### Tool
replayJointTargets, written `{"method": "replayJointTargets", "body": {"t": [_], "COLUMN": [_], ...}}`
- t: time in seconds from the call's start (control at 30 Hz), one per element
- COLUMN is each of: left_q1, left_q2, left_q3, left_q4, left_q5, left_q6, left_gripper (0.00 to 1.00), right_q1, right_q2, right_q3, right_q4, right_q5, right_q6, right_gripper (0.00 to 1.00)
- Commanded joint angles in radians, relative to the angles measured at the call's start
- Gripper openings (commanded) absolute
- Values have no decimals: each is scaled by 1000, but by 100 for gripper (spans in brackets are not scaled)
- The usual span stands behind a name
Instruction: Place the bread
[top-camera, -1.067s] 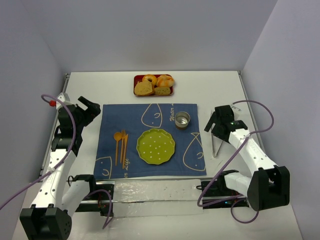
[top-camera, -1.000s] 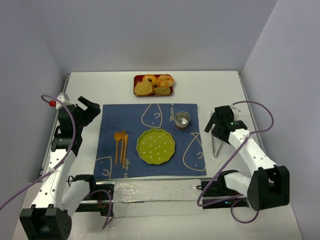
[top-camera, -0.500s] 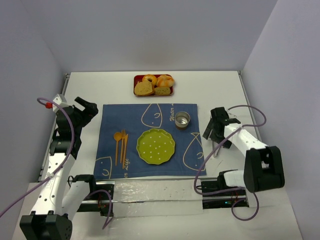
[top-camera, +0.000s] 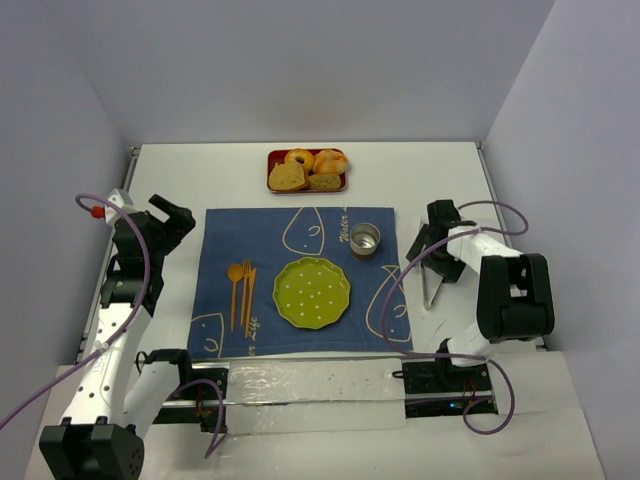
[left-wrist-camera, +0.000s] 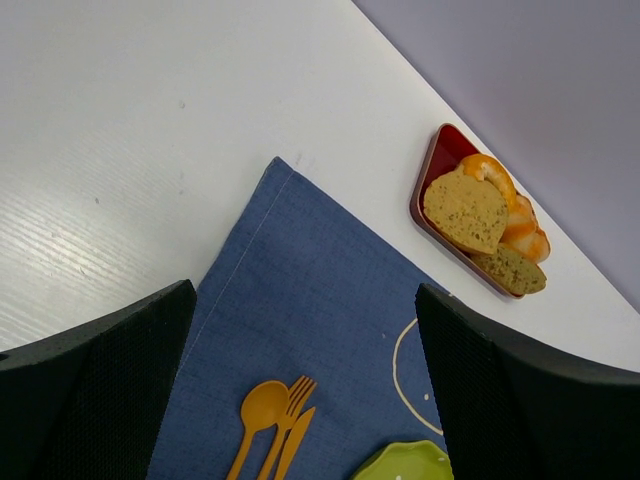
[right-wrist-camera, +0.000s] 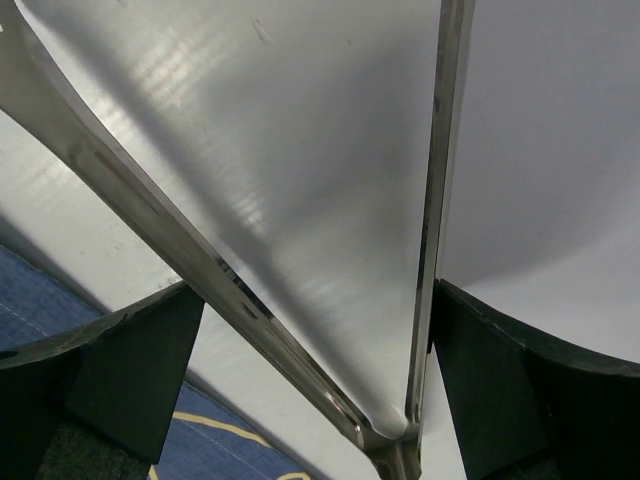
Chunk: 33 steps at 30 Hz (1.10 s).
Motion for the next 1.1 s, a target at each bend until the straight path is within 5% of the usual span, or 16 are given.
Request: {"method": "replayJointTargets", "body": {"t": [0.0,0.07,0.27,0.7,1.07], "left_q1": [-1,-1,-1,-1,-1], "left_q2": [-5,-12,-25,-37,-38], "left_q3": [12,7,3,3,8], "left_q4": [5,11,10,0,-15], "left_q5": [-14,-10,-10,-19,-32], "left_q6": [-9,-9,-13,-23,-32], "left_gripper": [99,99,99,99,99], "right_q1": [-34,-34,-34,17,325], "right_q2": [40,19,-138,-523,-188], "right_q3": [-1,-9,-39,135,449], "right_q4": [26,36,46,23,75], "right_q5": [-21,-21,12,-274,-581], "right_q6": [-35,-44,-62,-173,-243], "right_gripper": [80,62,39,39,41]}}
